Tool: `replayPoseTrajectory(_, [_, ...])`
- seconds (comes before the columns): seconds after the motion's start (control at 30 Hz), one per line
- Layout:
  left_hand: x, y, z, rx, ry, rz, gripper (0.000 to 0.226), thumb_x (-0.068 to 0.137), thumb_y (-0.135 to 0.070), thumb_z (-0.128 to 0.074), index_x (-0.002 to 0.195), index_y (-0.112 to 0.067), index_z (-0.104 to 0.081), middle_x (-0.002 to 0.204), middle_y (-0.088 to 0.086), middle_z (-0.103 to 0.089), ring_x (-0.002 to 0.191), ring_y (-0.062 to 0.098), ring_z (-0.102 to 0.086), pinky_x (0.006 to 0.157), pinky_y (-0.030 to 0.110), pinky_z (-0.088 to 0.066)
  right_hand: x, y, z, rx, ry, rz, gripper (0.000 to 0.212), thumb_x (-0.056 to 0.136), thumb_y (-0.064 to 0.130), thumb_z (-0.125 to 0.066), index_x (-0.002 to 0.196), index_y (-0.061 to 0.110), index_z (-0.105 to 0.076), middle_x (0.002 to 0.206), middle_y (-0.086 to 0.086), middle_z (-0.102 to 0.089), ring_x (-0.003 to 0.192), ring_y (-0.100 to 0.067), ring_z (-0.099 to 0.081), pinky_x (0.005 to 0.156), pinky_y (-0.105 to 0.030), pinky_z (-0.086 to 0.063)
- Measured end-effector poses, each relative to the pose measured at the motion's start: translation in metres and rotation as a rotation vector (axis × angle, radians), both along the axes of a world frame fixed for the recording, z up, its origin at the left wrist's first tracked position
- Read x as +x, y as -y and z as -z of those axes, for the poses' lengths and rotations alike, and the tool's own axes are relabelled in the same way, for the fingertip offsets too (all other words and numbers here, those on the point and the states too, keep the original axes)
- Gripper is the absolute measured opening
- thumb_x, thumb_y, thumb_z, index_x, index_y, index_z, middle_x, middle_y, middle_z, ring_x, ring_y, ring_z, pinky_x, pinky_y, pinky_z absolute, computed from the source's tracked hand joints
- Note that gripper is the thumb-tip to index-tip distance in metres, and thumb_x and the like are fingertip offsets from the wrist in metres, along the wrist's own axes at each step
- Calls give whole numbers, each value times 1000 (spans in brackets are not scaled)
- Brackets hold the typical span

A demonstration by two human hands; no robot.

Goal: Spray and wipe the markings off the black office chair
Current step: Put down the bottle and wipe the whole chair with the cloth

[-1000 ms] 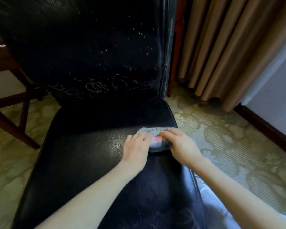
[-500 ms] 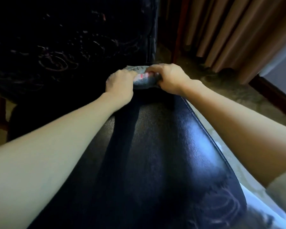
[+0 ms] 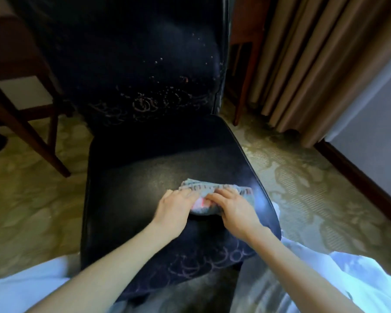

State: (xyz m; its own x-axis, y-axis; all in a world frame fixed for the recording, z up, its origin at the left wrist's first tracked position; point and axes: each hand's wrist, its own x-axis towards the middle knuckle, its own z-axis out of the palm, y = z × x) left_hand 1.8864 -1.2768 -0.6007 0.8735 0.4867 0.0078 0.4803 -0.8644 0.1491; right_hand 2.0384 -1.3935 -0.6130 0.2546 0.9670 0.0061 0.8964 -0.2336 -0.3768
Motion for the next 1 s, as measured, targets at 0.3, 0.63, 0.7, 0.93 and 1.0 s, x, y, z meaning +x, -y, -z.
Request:
replayPoseTrajectory(0.3, [-137,35,3,91,-62,-22,41,63,-12,-64,102,-21,-74,97,-1,-72,72,16,-68,68,26,-48,-133,22,-1,-62,46,-73,48,86,15,-56,130,34,-51,137,4,-49,126,-27,-42,98,-44,-44])
replayPoseTrajectory(0.63, [-204,9,-11,101,-53,-288,52,98,-14,-40,147,-29,-34,147,-6,-44,127,15,-47,101,29,-32,-190,-30,-31,-78,53,-221,47,94,15,-54,137,31,-46,146,4,-42,138,-22,-31,110,-34,-31])
replayPoseTrajectory(0.7, [-217,-6,-13,102,-40,-336,51,98,-14,-40,146,-32,-36,144,-7,-47,123,15,-51,98,28,-35,-199,-47,-37,-67,54,-252,46,94,15,-55,137,30,-46,146,3,-42,138,-22,-30,110,-34,-29])
replayPoseTrajectory(0.93, [-230,-47,1,-22,6,-355,59,89,-16,-57,144,-31,-41,146,-6,-47,128,16,-49,100,29,-39,-205,-93,-25,-58,86,-287,49,91,13,-58,137,27,-48,142,-1,-48,133,-25,-37,108,-32,-30])
replayPoseTrajectory(1.0, [-226,-61,4,-38,24,-361,60,88,-15,-59,143,-30,-43,147,-5,-45,129,17,-47,102,31,-39,-201,-108,-20,-42,89,-273,49,90,13,-58,137,26,-49,141,-2,-50,132,-27,-38,109,-34,-31])
